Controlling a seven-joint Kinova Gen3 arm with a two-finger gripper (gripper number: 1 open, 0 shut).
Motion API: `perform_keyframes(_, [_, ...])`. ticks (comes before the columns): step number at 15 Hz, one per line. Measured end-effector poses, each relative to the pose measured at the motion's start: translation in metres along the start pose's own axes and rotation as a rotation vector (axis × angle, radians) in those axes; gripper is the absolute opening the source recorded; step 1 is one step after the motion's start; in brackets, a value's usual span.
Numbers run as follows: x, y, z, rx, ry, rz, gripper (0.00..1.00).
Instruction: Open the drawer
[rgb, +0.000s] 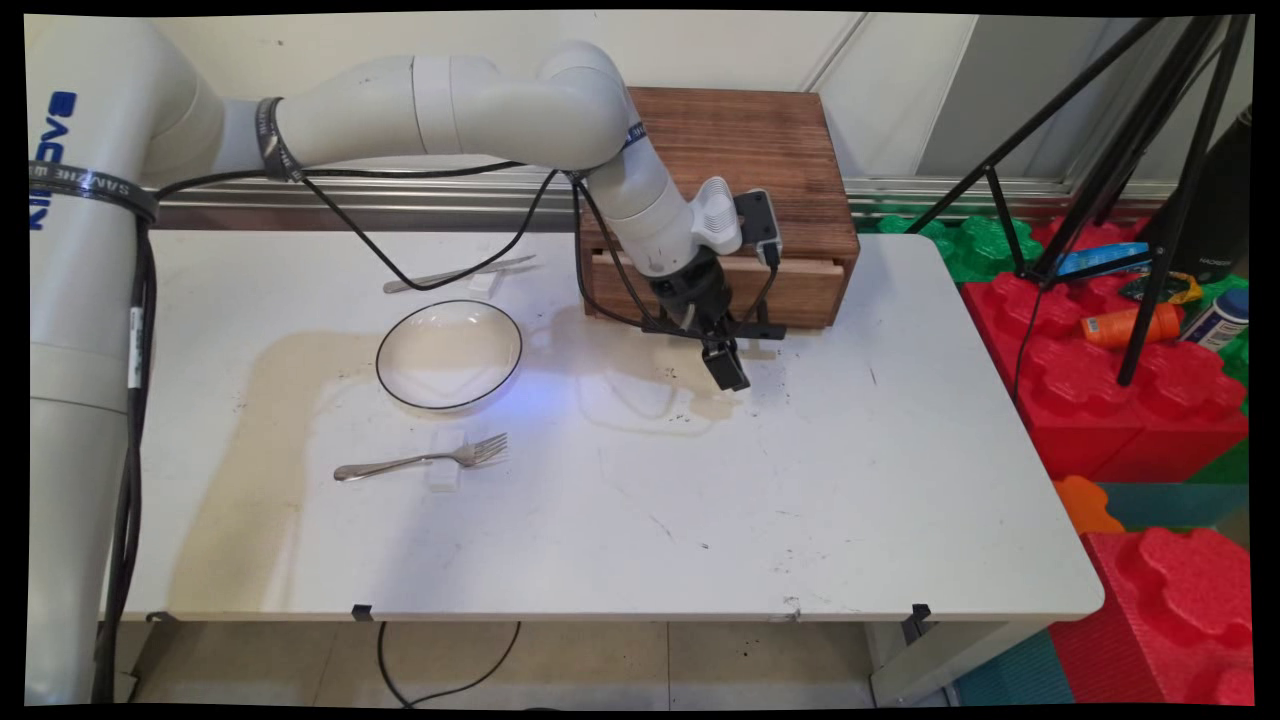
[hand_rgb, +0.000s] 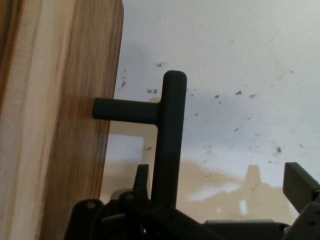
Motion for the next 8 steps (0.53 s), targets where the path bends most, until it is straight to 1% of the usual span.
perform_keyframes(6, [-0.002, 0.02, -0.009, -0.003, -0.002, -0.012, 1.0])
perform_keyframes(8, [-0.003, 0.031, -0.014, -0.005, -0.007, -0.016, 1.0])
